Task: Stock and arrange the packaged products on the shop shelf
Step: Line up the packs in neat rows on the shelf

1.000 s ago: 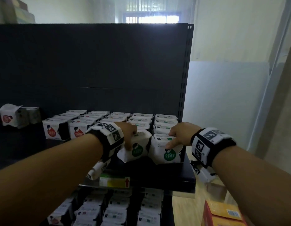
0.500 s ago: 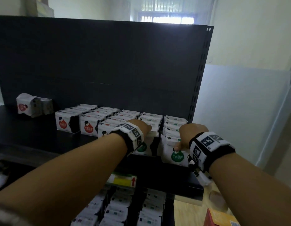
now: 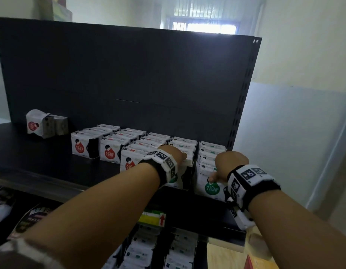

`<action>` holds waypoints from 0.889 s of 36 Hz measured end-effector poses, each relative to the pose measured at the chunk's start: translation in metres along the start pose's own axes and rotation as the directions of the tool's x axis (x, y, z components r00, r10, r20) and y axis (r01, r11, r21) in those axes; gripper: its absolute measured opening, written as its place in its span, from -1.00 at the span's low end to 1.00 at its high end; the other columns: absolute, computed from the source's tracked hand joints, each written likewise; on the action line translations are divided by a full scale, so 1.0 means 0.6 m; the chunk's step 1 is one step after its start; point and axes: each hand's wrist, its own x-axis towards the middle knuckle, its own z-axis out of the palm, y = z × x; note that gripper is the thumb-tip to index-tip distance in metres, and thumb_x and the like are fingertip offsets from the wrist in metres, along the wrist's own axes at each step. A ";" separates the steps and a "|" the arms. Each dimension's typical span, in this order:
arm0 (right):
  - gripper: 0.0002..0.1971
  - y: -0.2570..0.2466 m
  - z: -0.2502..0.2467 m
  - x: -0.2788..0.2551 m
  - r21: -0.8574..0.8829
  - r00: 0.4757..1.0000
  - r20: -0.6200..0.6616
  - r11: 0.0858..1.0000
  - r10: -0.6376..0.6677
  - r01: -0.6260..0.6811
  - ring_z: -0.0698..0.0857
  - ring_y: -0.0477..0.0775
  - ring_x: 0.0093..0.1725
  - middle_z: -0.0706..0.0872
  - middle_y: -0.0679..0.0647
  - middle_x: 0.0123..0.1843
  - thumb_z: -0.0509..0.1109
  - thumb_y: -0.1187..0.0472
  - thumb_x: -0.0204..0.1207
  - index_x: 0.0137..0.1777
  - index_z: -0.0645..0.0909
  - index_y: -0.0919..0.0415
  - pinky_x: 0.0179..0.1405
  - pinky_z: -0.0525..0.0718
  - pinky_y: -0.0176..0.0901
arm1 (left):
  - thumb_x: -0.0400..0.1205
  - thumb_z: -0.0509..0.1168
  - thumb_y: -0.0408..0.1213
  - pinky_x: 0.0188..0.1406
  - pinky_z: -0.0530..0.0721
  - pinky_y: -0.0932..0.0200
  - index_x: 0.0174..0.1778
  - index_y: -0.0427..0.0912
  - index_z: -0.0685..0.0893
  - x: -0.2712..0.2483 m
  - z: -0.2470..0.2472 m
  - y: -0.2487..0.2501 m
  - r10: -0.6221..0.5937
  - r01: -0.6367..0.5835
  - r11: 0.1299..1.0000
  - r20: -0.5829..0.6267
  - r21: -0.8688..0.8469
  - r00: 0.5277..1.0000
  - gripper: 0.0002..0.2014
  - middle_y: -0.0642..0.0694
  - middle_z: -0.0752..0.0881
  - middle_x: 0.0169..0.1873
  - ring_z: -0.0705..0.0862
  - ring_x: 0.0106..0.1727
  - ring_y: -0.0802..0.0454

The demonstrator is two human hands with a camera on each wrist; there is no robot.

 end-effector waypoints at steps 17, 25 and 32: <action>-0.60 -0.033 -0.024 -0.034 0.142 0.993 0.108 0.988 0.050 -0.065 0.68 0.14 0.05 0.68 0.09 0.05 0.46 -0.18 0.41 0.00 0.59 0.14 0.07 0.67 -0.06 | 0.55 0.34 -0.23 -0.32 0.46 0.00 -0.10 -0.11 0.43 -0.084 -0.006 -0.010 0.008 -0.039 0.990 -0.220 -0.137 0.975 -0.82 -0.06 0.41 -0.35 0.59 -0.16 -0.19; -0.57 -0.215 -0.120 -0.051 0.310 0.988 -0.150 0.951 0.021 0.026 0.61 0.25 0.19 0.60 0.19 0.27 0.33 -0.21 0.52 0.19 0.65 0.09 0.16 0.62 -0.02 | 0.59 0.23 -0.19 -0.25 0.53 0.11 0.10 -0.07 0.64 -0.189 0.030 -0.156 -0.100 -0.040 0.933 -0.366 -0.358 0.925 -0.80 -0.15 0.72 -0.03 0.69 -0.07 -0.19; -0.67 -0.429 -0.182 -0.072 0.462 0.988 -0.149 0.880 -0.045 0.109 0.71 0.16 0.02 0.76 0.10 0.03 0.35 -0.14 0.51 -0.03 0.74 0.10 0.03 0.70 -0.04 | 0.58 0.28 -0.14 -0.18 0.59 0.08 0.04 -0.06 0.68 -0.311 0.091 -0.366 -0.193 0.092 0.951 -0.336 -0.295 0.922 -0.83 -0.09 0.71 -0.01 0.69 0.02 -0.16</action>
